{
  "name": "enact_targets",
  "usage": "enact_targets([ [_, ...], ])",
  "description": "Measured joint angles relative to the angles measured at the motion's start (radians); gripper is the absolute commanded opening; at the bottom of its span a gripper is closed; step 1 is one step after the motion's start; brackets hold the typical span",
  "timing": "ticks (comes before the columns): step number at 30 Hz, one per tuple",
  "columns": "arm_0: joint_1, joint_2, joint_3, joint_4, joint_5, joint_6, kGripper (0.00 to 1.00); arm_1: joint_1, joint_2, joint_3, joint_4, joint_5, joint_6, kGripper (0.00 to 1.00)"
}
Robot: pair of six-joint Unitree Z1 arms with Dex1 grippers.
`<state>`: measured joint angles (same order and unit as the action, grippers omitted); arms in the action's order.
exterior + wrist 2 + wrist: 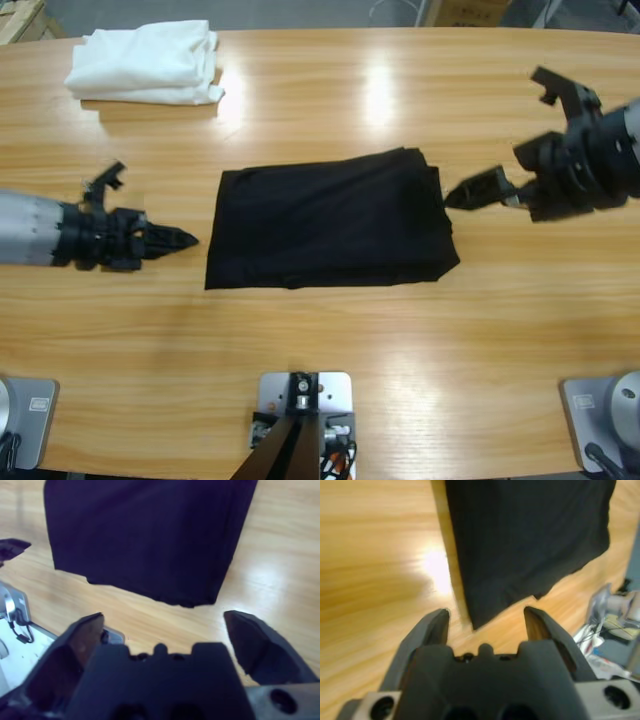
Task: Fold clothes
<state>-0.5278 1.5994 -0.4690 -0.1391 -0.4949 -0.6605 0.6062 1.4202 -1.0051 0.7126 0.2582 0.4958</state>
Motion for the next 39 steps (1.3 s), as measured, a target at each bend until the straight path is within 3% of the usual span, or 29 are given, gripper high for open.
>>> enact_targets([
  [5,0.05,0.209,0.019,-0.237,-0.104,0.002,0.908,0.002,-0.047,0.056,-0.006,0.0,0.015,1.0],
  [11,0.1,0.323,0.015,-0.407,-0.198,0.017,0.621,0.003,-0.057,0.071,-0.014,0.0,0.022,1.0],
  [22,0.108,0.409,0.076,-0.567,-0.271,0.028,0.607,0.003,0.029,0.076,-0.101,0.0,0.022,1.0],
  [25,0.106,0.413,0.087,-0.595,-0.277,0.028,0.427,0.003,0.045,0.076,-0.108,0.0,0.022,1.0],
  [29,0.091,0.426,0.09,-0.638,-0.276,0.028,0.002,0.003,0.053,0.076,-0.11,0.0,0.022,1.0],
  [39,0.075,0.46,0.11,-0.706,-0.231,0.037,0.0,0.003,0.054,0.076,-0.112,0.0,0.022,1.0],
])
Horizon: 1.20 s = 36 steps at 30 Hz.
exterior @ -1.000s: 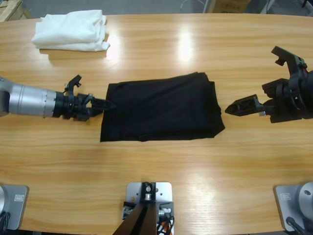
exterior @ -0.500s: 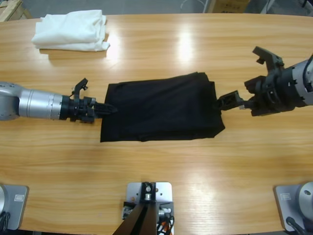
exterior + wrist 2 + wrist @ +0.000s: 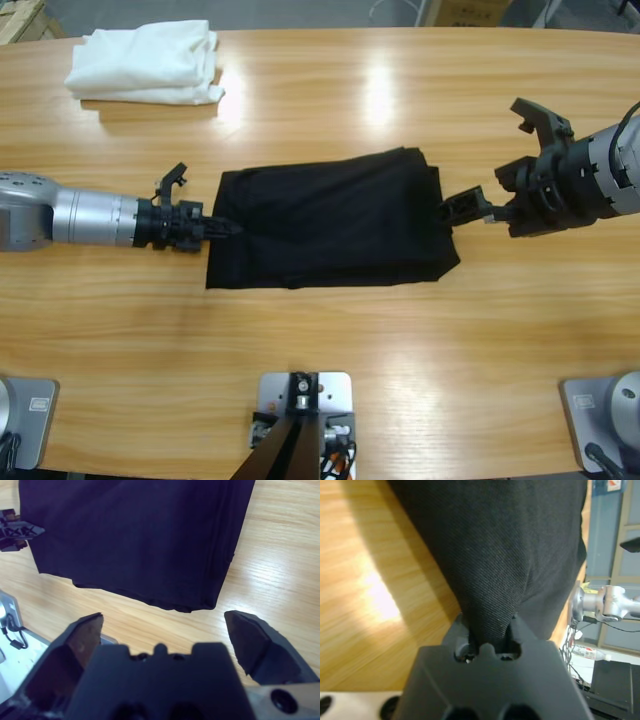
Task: Fold clothes
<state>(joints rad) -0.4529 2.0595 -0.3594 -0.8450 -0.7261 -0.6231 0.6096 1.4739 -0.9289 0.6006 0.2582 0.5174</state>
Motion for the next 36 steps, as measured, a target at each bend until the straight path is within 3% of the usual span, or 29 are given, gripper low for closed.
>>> enact_targets([
  [9,-0.018,-0.027,-0.01,0.021,0.068,-0.009,0.0,0.0,0.012,0.014,-0.002,0.0,0.0,1.0],
  [11,-0.019,-0.088,-0.047,0.171,0.124,-0.009,0.0,0.0,0.013,0.015,-0.004,0.0,0.0,1.0],
  [17,-0.019,-0.324,-0.317,0.953,0.353,0.081,0.0,0.0,0.032,0.022,-0.03,0.0,0.0,1.0],
  [22,-0.019,-0.375,-0.562,1.431,0.561,0.135,0.0,0.0,0.048,0.027,-0.042,0.0,0.0,1.0],
  [27,-0.019,-0.376,-0.738,1.759,0.734,0.207,0.0,0.0,0.048,0.046,-0.054,0.0,0.0,1.0],
  [36,-0.053,-0.376,-0.95,2.099,0.942,0.281,0.0,0.0,0.062,0.067,-0.086,0.0,0.0,1.0],
])
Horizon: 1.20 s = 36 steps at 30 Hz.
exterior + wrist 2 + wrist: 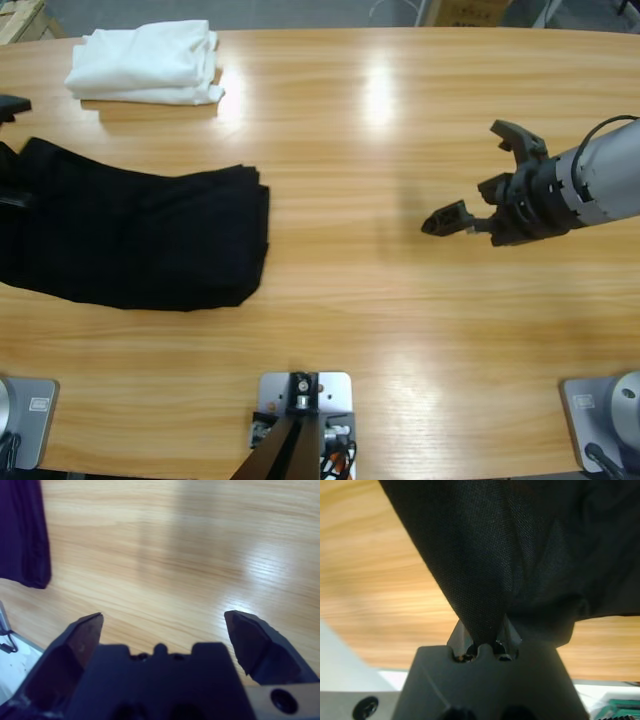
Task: Fold clothes
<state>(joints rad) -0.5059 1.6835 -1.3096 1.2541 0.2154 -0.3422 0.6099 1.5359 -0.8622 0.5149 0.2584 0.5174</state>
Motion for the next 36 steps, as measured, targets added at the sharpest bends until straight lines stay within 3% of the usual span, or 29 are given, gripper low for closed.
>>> enact_targets([
  [9,-0.085,0.024,-0.251,0.239,0.08,0.059,0.0,0.0,0.016,0.038,-0.044,0.0,0.008,1.0],
  [15,-0.236,0.156,-0.315,0.251,0.08,0.059,0.0,0.0,0.028,0.062,-0.057,0.0,0.011,1.0],
  [21,-0.318,0.3,-0.425,0.254,0.054,0.062,0.0,0.0,0.04,0.077,-0.083,0.0,0.014,1.0],
  [28,-0.38,0.445,-0.457,0.256,-0.01,0.079,0.0,0.0,0.041,0.095,-0.09,0.0,0.017,1.0],
  [36,-0.399,0.481,-0.528,0.257,-0.034,0.079,0.0,0.0,0.042,0.106,-0.106,0.004,0.018,1.0],
])
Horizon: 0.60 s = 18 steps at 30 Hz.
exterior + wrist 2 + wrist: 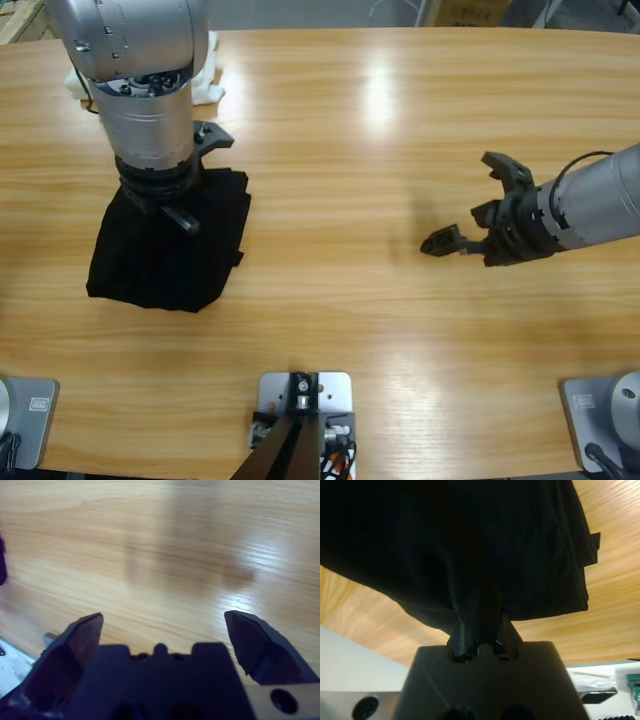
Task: Fold clothes
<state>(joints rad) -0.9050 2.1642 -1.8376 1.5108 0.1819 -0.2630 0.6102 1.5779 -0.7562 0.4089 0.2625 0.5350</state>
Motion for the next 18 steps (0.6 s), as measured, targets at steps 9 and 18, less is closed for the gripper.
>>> enact_targets([
  [9,-0.021,0.057,-0.094,0.0,-0.011,-0.007,1.0,0.0,0.001,0.007,0.0,0.018,0.0,1.0],
  [18,-0.033,0.015,-0.201,0.0,-0.008,-0.019,0.993,0.011,0.0,0.009,-0.006,0.022,0.0,0.986],
])
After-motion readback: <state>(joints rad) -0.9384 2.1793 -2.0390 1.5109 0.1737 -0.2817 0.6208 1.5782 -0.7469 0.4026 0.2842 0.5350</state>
